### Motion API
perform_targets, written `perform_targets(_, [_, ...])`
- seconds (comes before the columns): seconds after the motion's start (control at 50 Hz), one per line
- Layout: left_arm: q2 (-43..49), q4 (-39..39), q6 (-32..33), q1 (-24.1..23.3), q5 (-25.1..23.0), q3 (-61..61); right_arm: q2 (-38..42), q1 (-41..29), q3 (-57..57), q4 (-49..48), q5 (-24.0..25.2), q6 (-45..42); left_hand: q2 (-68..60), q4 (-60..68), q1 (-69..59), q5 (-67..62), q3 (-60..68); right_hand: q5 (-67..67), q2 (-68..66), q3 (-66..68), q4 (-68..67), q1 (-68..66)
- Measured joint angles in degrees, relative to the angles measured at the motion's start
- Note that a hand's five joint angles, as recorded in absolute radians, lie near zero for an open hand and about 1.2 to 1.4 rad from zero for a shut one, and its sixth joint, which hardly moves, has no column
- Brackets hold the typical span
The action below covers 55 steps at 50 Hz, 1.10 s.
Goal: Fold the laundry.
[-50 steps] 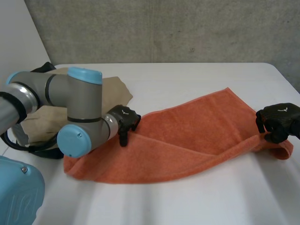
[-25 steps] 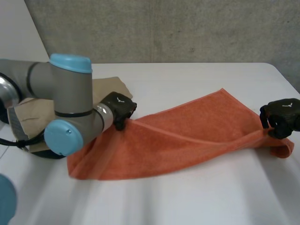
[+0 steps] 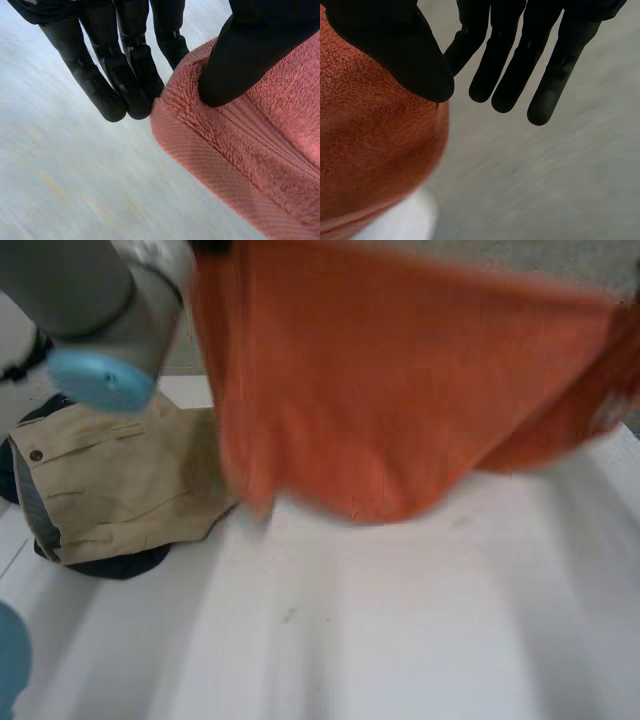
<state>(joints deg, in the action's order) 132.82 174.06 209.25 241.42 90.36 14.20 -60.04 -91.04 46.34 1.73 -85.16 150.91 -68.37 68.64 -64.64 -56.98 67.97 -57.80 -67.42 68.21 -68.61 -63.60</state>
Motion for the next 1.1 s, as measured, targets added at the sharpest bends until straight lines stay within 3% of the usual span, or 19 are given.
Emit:
perform_targets(0.08, [-4.2,9.9,-3.4,0.0,-2.0,2.1,-3.1,-0.7,-0.1,-10.2,-2.1,6.2,0.0,0.0,0.0,0.0,0.0,-0.8,0.0,0.0,0.0,0.0])
perform_targets(0.16, [-6.4,13.6,-4.1,0.0,-3.0,8.2,-6.3,-2.0,4.8,-14.3,-1.0,8.0,0.0,0.0,0.0,-1.0,0.0,-1.0,0.0,0.0,0.0,-0.2])
perform_targets(0.38, [-8.9,14.0,-2.0,0.9,0.9,35.7,-9.8,-1.5,29.1,-15.8,5.3,6.7,0.0,0.0,0.0,-1.0,0.0,-1.0,0.0,0.0,0.0,-0.2])
perform_targets(0.56, [-9.1,17.0,2.0,1.2,-0.1,55.6,-4.8,2.5,43.0,-15.1,13.9,3.9,-0.2,0.0,0.0,-1.0,0.1,-1.0,0.0,0.0,0.0,-0.2])
perform_targets(0.68, [-9.4,18.0,3.0,3.3,-0.7,58.8,-1.1,4.6,41.4,-10.8,16.1,3.5,-0.2,0.0,0.0,-1.0,0.1,0.4,0.8,-1.1,1.3,0.0])
perform_targets(0.74, [-10.2,17.7,2.5,4.7,-0.8,58.9,0.3,5.7,38.7,-7.0,15.7,5.3,-0.2,0.0,0.0,-1.0,0.1,12.6,12.6,-13.0,13.3,8.8])
perform_targets(0.84, [-11.6,16.6,1.3,6.0,-1.0,58.6,2.2,7.1,33.8,-1.1,13.2,11.1,-0.2,0.0,0.0,-1.0,0.1,27.4,26.2,-27.0,27.5,22.4])
perform_targets(1.0, [-12.1,15.6,-0.4,6.5,-1.1,58.3,4.9,8.8,28.8,5.2,7.2,20.1,-0.2,0.0,0.0,-1.0,0.1,31.6,28.5,-30.6,31.1,25.3])
perform_targets(1.1, [-11.9,15.5,-1.0,6.5,-1.1,58.3,6.0,9.0,28.0,7.0,6.6,19.4,-0.2,0.0,0.0,-1.0,0.1,34.4,32.2,-33.7,33.9,28.5])
